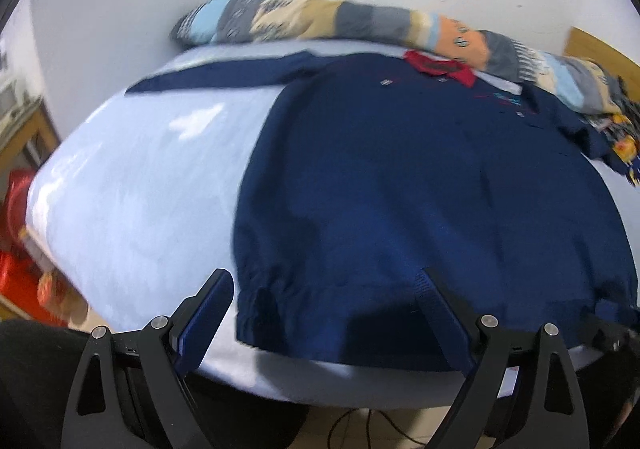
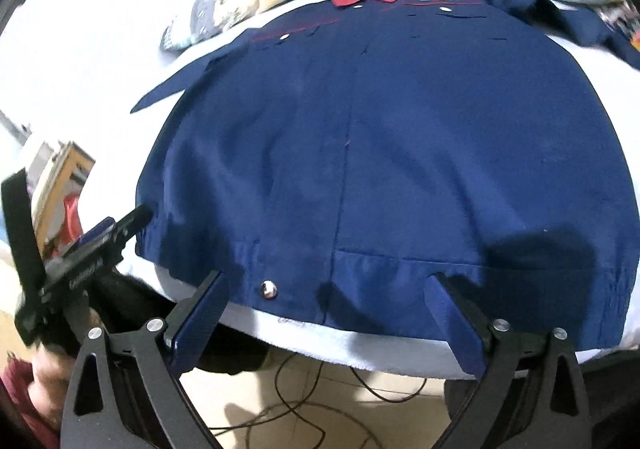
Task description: Fold large clothes
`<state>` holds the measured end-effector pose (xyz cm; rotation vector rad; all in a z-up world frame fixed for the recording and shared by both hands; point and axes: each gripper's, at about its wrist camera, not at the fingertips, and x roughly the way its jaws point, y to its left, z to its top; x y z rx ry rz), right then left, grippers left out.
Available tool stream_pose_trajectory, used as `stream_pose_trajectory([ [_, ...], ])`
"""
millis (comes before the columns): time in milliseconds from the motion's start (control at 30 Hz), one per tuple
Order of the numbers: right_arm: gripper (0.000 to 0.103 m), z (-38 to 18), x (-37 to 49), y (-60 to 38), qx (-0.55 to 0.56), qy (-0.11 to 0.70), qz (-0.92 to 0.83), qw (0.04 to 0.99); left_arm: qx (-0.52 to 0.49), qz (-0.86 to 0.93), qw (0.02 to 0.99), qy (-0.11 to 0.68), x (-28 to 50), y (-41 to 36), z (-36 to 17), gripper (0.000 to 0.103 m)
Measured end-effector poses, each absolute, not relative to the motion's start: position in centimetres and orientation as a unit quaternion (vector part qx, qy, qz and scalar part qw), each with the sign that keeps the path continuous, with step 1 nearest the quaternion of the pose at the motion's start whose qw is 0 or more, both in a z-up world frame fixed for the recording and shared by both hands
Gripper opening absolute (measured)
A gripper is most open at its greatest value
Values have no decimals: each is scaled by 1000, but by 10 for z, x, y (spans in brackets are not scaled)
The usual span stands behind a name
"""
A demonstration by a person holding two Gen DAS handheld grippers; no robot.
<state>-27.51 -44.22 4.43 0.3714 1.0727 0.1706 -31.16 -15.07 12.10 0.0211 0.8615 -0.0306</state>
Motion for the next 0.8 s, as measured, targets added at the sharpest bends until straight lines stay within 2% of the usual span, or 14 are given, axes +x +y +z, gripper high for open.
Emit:
stream_pose_trajectory([
  [200, 99, 49, -277, -463, 219, 483, 61, 846, 22, -44, 915, 400, -321, -165, 127, 93],
  [800, 99, 65, -277, -455, 162, 471, 25, 867, 44, -64, 917, 392, -341, -174, 123, 93],
])
